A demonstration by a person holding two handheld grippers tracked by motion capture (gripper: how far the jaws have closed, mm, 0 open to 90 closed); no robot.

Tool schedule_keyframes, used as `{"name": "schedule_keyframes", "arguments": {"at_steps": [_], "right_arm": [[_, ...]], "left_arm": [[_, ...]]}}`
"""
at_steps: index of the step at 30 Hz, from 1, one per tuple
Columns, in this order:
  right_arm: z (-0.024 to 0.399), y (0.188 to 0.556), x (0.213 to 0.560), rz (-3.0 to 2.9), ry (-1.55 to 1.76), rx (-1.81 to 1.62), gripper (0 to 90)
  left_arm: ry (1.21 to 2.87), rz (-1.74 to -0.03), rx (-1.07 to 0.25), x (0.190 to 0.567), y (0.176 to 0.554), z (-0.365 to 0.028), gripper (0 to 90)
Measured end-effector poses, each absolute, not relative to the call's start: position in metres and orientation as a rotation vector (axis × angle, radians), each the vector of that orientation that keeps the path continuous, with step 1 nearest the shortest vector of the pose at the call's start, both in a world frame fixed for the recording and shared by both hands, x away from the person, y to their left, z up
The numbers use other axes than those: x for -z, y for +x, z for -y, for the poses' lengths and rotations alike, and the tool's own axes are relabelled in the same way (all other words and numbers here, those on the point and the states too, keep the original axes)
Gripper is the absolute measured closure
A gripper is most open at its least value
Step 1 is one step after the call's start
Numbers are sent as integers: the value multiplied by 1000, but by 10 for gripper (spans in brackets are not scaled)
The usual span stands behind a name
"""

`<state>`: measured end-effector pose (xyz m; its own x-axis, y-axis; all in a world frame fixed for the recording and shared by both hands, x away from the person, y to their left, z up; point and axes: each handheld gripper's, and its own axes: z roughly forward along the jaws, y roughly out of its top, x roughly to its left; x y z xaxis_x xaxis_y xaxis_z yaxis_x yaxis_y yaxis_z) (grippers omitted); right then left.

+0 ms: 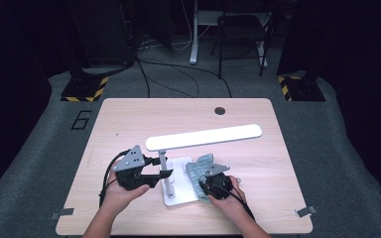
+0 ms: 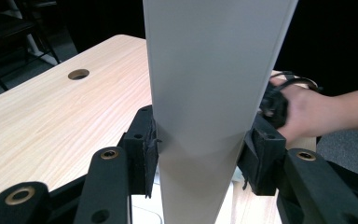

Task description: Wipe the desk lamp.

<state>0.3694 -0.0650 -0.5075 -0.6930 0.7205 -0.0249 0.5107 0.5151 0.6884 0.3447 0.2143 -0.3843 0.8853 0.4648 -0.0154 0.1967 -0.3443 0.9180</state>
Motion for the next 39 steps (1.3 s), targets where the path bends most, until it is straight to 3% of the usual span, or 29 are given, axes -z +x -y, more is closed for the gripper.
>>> {"name": "schedule_keyframes", "arguments": {"at_steps": [11,39], "right_arm": [[65,359,507,-2443,1011,-930,712],[26,455,506,-2318,1179,-852,696]], "left_arm": [[1935,-479,-293,385,346,-215,530],[1927,-476,-267,386,348,-215,527]]}}
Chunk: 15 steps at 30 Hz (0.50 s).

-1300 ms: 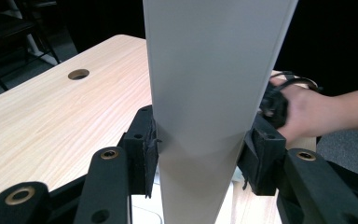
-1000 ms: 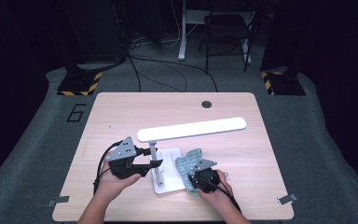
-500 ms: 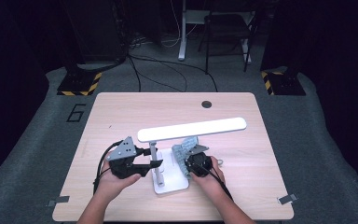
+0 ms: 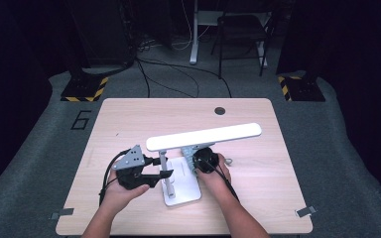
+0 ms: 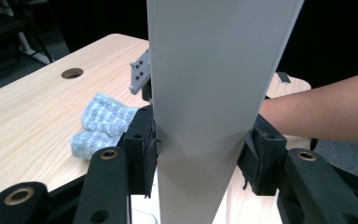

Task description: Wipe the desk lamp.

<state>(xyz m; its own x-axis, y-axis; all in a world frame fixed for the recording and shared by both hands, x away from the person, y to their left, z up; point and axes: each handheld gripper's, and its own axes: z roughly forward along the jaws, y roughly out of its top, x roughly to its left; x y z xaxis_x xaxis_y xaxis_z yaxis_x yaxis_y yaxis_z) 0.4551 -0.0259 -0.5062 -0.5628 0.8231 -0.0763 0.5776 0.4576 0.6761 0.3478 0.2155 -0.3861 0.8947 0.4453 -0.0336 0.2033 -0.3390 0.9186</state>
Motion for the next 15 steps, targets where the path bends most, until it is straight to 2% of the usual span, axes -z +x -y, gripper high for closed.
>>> {"name": "schedule_keyframes", "arguments": {"at_steps": [15], "right_arm": [[33,451,498,-2314,1171,-897,690]], "left_arm": [[1921,-500,-291,386,345,-214,528]]}}
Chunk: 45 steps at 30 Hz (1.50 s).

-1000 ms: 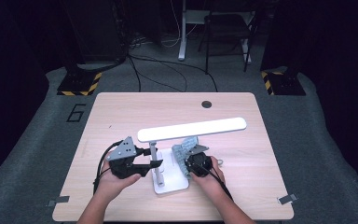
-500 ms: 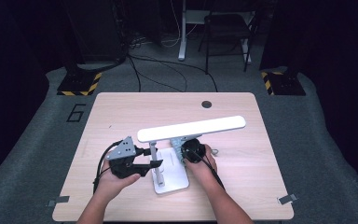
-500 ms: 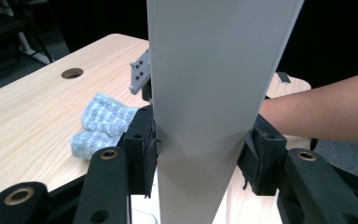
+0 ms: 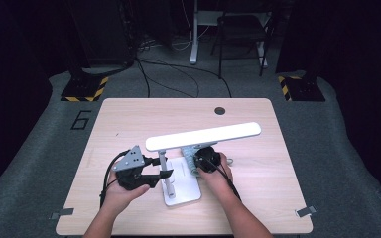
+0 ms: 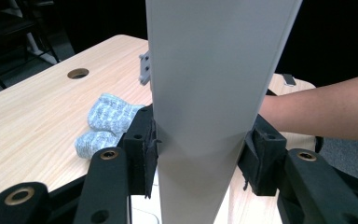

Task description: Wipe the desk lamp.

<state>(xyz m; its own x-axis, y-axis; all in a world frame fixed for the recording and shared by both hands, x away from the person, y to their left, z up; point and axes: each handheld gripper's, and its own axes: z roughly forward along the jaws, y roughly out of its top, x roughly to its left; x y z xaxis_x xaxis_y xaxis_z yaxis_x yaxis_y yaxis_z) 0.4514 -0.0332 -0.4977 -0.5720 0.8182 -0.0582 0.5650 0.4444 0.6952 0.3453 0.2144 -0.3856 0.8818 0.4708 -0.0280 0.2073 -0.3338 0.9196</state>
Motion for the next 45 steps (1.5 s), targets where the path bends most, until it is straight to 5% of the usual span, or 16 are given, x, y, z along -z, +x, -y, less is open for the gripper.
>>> {"name": "schedule_keyframes", "arguments": {"at_steps": [19,45], "right_arm": [[60,410,470,-2284,1050,-1097,689],[48,349,504,-2382,1041,-1237,693]], "left_arm": [[1909,-556,-332,383,369,-210,529],[1883,-585,-334,388,376,-209,524]]}}
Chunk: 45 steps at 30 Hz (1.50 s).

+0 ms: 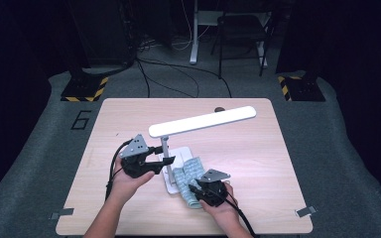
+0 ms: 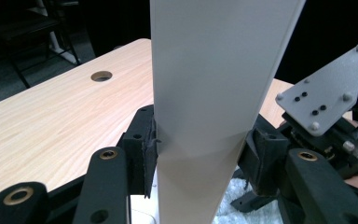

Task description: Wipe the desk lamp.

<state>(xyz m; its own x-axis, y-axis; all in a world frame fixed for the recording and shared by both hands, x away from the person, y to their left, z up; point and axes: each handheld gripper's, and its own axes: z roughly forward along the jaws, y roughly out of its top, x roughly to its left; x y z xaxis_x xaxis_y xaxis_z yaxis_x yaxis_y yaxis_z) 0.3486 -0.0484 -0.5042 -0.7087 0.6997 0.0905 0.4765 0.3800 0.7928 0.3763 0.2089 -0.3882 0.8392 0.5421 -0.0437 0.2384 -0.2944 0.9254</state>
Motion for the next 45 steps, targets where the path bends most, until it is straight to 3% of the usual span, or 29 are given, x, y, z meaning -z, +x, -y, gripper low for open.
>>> {"name": "schedule_keyframes", "arguments": {"at_steps": [27,45], "right_arm": [[-1,317,516,-2467,866,-1163,759],[28,328,516,-2405,962,-1090,774]], "left_arm": [[1913,-585,-357,385,376,-206,528],[1908,-581,-331,387,378,-207,528]]}}
